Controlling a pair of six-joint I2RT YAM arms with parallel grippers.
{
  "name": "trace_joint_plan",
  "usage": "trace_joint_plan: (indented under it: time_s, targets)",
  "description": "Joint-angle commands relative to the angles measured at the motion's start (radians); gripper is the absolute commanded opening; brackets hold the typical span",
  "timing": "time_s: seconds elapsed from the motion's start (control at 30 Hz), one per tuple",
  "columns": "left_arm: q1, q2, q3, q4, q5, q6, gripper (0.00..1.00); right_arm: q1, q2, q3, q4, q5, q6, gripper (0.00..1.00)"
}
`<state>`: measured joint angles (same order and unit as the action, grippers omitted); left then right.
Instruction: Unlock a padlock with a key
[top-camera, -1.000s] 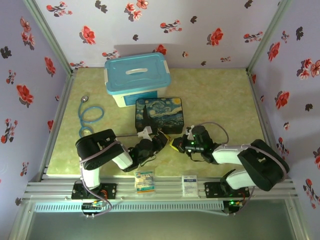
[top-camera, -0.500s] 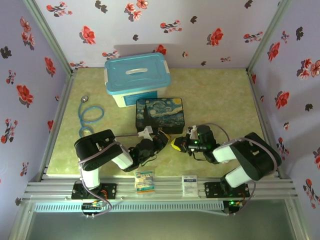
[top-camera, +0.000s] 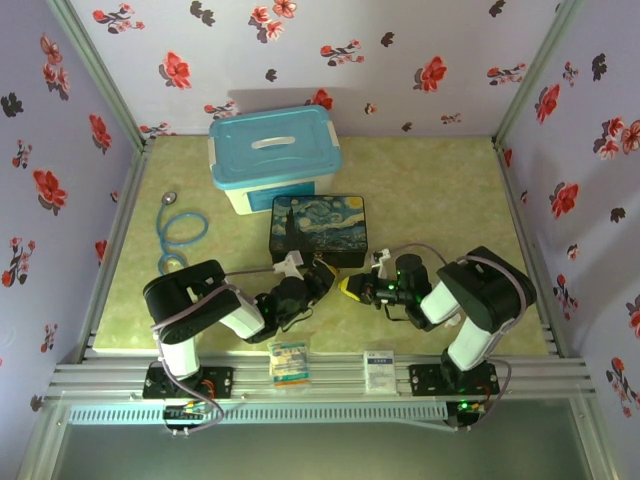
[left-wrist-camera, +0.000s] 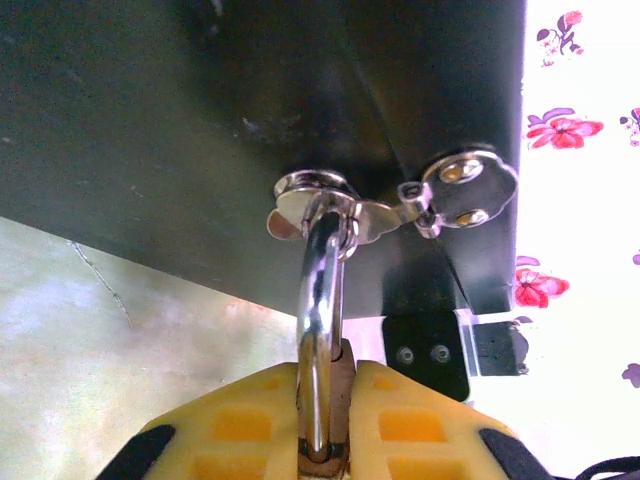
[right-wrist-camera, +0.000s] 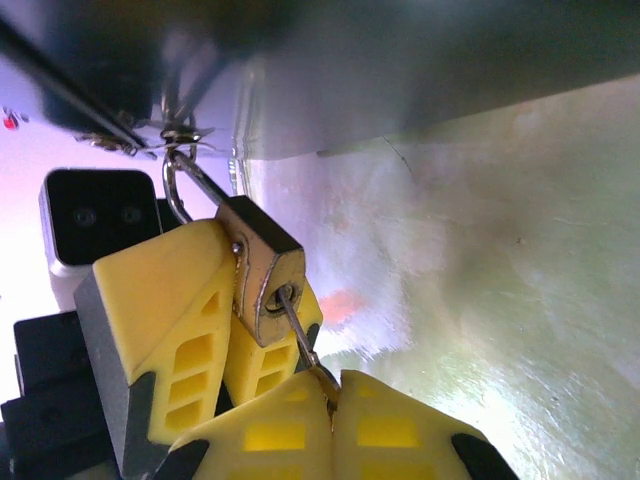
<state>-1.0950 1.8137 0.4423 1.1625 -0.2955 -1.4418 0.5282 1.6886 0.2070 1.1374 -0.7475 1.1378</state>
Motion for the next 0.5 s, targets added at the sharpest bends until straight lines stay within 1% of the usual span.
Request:
trace_joint_plan:
  time_s: [0.0, 0.13, 0.3, 0.37, 0.47]
  targets:
    - [-0.082, -0.059, 0.046, 0.148, 0.245, 0.008, 0.00, 0.013, -0.065, 0.013, -0.020, 0.111, -0.136, 0.00]
    - [-0.074, -0.033, 0.048, 0.147, 0.240, 0.022, 0.00, 0.065, -0.116, 0.008, -0.024, 0.145, -0.091, 0.00]
    - [-0.058, 0.010, 0.043, 0.149, 0.242, 0.023, 0.00, 0.154, -0.166, 0.037, -0.109, 0.193, -0.081, 0.00]
    - [-0.052, 0.013, 0.036, 0.148, 0.243, 0.032, 0.00, 0.152, -0.182, 0.030, -0.106, 0.202, -0.065, 0.00]
    - [-0.042, 0.006, 0.022, 0.148, 0.245, 0.043, 0.00, 0.128, -0.212, 0.020, -0.174, 0.200, -0.073, 0.00]
